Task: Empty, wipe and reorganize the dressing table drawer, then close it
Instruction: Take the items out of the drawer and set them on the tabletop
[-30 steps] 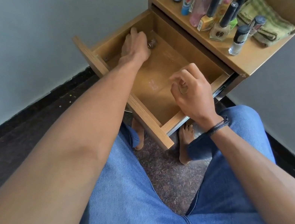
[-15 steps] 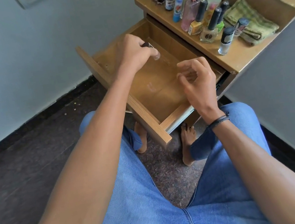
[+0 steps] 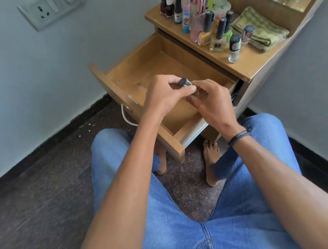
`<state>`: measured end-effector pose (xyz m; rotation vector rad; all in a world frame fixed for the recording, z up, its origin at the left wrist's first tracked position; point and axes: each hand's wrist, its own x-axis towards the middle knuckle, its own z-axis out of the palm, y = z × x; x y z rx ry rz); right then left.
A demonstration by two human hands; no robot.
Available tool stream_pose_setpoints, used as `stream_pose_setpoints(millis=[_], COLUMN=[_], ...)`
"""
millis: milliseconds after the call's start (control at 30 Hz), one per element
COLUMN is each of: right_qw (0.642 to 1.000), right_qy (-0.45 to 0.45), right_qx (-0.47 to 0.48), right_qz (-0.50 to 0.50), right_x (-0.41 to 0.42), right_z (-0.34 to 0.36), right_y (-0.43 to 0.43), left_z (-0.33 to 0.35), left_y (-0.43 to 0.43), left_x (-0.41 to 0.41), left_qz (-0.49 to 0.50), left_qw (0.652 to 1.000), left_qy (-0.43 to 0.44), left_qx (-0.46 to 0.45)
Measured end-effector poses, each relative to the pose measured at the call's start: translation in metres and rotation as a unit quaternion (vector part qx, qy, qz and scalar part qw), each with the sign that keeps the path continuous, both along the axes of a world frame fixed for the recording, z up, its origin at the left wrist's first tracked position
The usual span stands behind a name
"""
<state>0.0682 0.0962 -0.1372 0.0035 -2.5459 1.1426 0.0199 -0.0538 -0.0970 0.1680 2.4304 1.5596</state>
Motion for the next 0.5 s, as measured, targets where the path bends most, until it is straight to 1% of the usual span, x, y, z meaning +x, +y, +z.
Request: stream_pose_setpoints(millis=[133, 167, 267, 300, 400, 500], right_qw=[0.998, 0.997, 0.99, 0.987, 0.975, 0.967], right_qy=[0.02, 0.025, 0.047, 0.056, 0.078, 0.11], right_qx=[-0.024, -0.035, -0.069, -0.081, -0.096, -0.094], right_qz=[-0.053, -0.071, -0.115, -0.128, -0.182, -0.212], right_x=[0.002, 0.002, 0.003, 0.003, 0.002, 0.001], right_z=[0.002, 0.004, 0.012, 0.015, 0.02, 0.027], right_y=[0.008, 0.011, 0.023, 0.028, 0.042, 0.048], left_z=[-0.009, -0.013, -0.025, -0.026, -0.029, -0.031], left_y=[0.004, 0.004, 0.005, 0.006, 0.01, 0.009], left_x=[0.01, 0.012, 0.017, 0.019, 0.021, 0.021], left_qz=[0.027, 0.04, 0.066, 0.067, 0.055, 0.054], left_qw=[0.998, 0.998, 0.991, 0.988, 0.982, 0.979], left_qy=[0.03, 0.037, 0.085, 0.096, 0.114, 0.123], left_qx=[0.039, 0.025, -0.079, -0.101, -0.144, -0.156])
